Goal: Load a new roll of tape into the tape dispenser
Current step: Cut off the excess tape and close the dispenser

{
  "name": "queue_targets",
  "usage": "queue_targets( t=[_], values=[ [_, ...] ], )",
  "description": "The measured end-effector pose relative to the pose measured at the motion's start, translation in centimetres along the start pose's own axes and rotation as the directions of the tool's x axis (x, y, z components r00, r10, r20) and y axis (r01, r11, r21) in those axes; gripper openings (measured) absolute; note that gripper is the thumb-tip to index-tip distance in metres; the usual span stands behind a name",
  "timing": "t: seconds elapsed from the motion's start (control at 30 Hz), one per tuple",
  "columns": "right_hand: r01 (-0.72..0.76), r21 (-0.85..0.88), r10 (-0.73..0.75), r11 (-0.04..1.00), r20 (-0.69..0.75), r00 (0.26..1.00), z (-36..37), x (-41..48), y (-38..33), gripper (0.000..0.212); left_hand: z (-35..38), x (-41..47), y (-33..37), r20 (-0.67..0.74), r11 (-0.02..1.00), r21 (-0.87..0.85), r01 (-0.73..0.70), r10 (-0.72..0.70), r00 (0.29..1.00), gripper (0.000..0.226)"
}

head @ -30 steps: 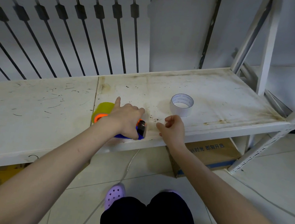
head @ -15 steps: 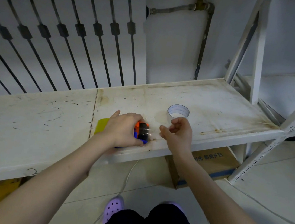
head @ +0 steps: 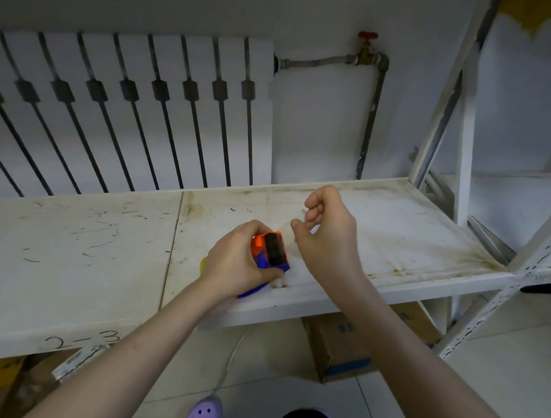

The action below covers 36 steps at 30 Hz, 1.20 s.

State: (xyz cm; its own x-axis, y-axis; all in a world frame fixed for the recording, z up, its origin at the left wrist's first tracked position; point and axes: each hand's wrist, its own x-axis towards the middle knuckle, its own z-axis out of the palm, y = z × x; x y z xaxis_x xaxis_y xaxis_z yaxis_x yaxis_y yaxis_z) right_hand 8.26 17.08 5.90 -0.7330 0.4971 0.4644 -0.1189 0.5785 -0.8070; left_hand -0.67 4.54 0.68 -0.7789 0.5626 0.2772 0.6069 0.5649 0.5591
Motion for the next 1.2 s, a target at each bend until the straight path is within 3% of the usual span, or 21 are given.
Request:
queue_targets(
  t=[0.33, 0.57, 0.73, 0.93, 1.2],
  values=[
    [0.004, -0.118, 0.000, 0.993, 0.038, 0.999, 0.3, 1.1, -1.0, 0.030, 1.0, 0.1, 0.5, -0.002, 0.996, 0.088, -0.004, 0.004, 1.000, 0.055],
    [-0.119, -0.119, 0.124, 0.986, 0.033, 0.992, -0.1, 1.5, 1.8, 0.028, 0.1, -0.2, -0.2, -0.055, 0.999, -0.023, 0.023, -0.024, 0.998, 0.056],
    [-0.225, 0.100, 0.223, 0.969, 0.030, 0.974, 0.0, 1.0, 3.7, 0.027, -0.1, -0.3, -0.4, -0.038, 0.997, -0.073, 0.016, -0.019, 0.999, 0.057],
    [-0.432, 0.382, 0.423, 0.817, 0.112, 0.899, 0.6, 0.7, 5.2, 0.027, -0.3, -0.5, -0.3, -0.035, 0.983, -0.183, 0.003, -0.009, 0.999, 0.059],
    [-0.466, 0.473, 0.429, 0.748, 0.190, 0.883, 1.8, 0.5, 5.6, 0.020, -0.9, -0.7, -0.6, -0.013, 0.956, -0.290, 0.042, -0.047, 0.999, 0.061]
  ],
)
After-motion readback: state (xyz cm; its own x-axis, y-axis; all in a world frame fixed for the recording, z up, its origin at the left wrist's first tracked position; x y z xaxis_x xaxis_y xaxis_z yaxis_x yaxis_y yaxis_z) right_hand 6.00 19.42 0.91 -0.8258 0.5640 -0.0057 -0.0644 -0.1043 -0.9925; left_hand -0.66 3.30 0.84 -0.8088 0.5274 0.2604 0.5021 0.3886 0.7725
